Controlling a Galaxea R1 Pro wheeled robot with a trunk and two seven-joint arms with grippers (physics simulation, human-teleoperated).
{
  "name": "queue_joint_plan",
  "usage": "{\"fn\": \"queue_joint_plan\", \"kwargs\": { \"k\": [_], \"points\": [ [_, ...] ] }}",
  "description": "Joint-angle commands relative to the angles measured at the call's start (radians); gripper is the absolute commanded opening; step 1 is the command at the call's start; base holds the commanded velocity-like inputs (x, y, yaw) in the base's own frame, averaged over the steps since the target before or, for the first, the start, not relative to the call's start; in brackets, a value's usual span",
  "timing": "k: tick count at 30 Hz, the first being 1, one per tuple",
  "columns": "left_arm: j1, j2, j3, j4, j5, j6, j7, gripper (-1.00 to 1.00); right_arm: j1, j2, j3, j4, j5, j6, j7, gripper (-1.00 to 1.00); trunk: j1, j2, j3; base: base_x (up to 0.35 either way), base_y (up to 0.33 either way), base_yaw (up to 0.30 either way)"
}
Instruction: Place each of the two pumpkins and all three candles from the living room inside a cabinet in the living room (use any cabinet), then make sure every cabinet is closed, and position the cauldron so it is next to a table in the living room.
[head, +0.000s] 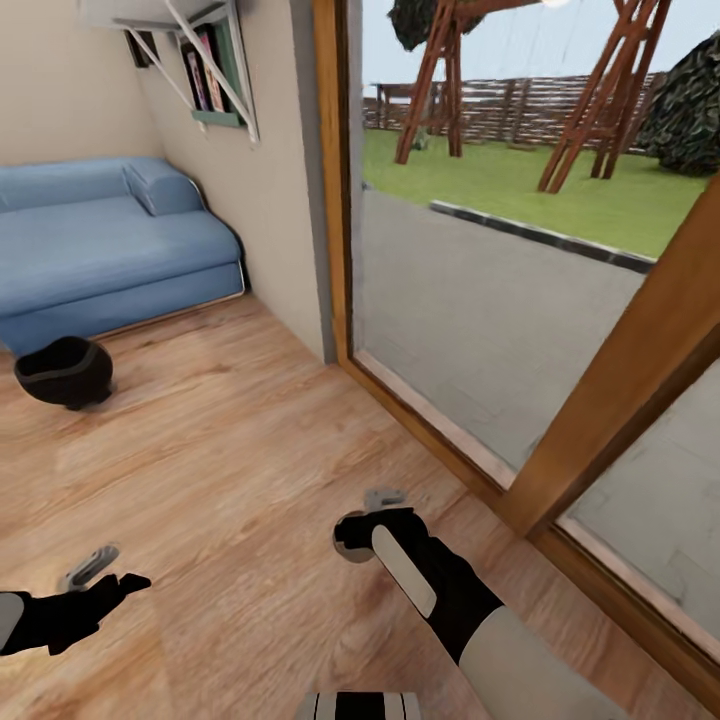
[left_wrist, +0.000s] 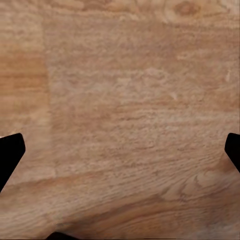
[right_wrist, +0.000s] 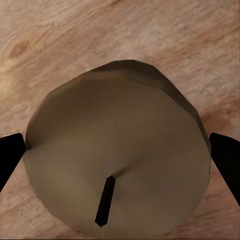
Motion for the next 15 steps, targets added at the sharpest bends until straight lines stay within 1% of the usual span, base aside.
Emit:
{"fn": "queue_joint_plan", "kwargs": {
  "k": [1,4,6,9,13,15],
  "points": [
    [0.000,0.000,0.000,0.000,0.000,0.000,0.000,1.00,0.000,0.000,0.000,0.001,0.000,0.000,0.000,-1.00,0.000,0.000,0.000,-0.178,-0.213,0.292],
    [0.000,0.000,-0.001,-0.002,0.000,0.000,0.000,1.00,0.000,0.000,-0.001,0.006,0.000,0.000,0.000,-1.00,0.000,0.000,-0.001,-0.211,-0.223,0.290],
    [0.000,0.000,0.000,-0.003,0.000,-0.001,0.000,1.00,0.000,0.000,-0.001,0.006,0.000,0.000,0.000,-1.00,0.000,0.000,-0.002,-0.141,-0.136,0.283],
    [0.000,0.000,0.000,-0.005,-0.001,-0.002,-0.002,1.00,0.000,0.000,-0.001,0.006,0.000,0.000,0.000,-1.00,0.000,0.000,-0.004,-0.043,-0.042,0.273],
    [0.000,-0.001,0.000,-0.011,-0.001,-0.002,-0.001,1.00,0.000,0.000,-0.002,0.006,0.000,-0.002,0.000,-1.00,-0.002,0.001,0.008,-0.009,-0.008,0.250],
    [0.000,-0.002,0.000,-0.012,-0.001,-0.001,-0.001,1.00,0.000,0.000,-0.006,0.005,0.001,-0.004,0.001,-1.00,-0.003,0.001,0.015,-0.002,-0.002,0.099]
  ]
}}
